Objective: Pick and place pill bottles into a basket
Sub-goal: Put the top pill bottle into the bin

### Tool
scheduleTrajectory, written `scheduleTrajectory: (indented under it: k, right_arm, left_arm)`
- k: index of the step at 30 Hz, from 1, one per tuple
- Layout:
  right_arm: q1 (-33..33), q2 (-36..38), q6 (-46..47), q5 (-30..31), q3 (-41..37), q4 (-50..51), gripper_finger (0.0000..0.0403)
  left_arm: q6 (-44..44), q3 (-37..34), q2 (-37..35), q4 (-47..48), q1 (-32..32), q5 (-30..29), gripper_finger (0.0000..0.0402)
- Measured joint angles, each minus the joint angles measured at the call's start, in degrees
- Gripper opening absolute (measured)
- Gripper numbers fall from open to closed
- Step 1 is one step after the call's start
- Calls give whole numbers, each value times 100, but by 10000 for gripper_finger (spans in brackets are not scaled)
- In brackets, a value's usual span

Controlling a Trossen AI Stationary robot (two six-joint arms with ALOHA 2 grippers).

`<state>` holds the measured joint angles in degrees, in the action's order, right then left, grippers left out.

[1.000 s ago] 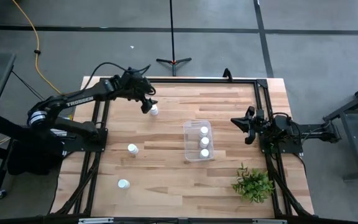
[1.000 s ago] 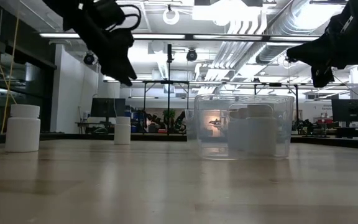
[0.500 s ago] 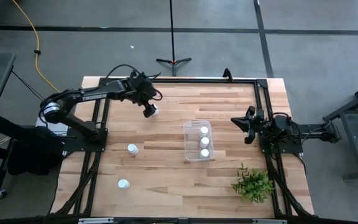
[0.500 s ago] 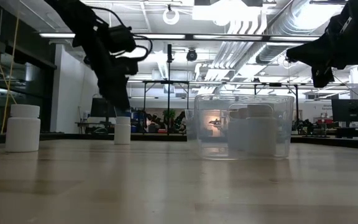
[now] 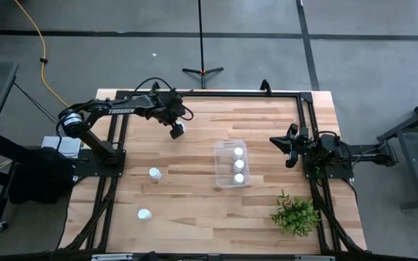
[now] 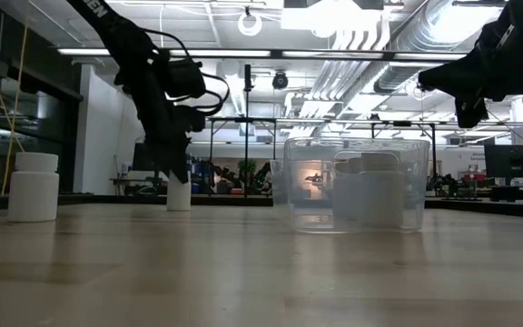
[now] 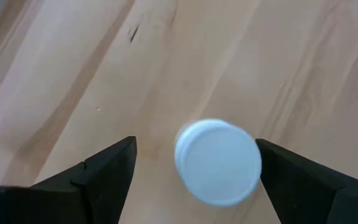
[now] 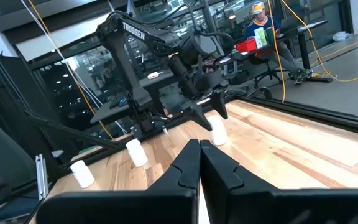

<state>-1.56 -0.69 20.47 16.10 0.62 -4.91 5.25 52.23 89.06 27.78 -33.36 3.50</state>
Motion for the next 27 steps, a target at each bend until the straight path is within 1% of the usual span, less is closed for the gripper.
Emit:
scheduleTrajectory:
  k: [6,11,16,27]
  right_arm:
    - [0,0,0,-9,0,0,0]
    - [0,0,0,-11,0,50,0]
    - [0,0,0,-17,2,97,0]
    - [1,0,2,-17,2,107,0]
  left_arm:
    - [-37,0,6,-147,0,38,350]
    - [-39,0,8,-62,0,38,334]
    - [-41,0,8,-71,0,36,309]
    - [-43,0,8,-71,0,31,239]
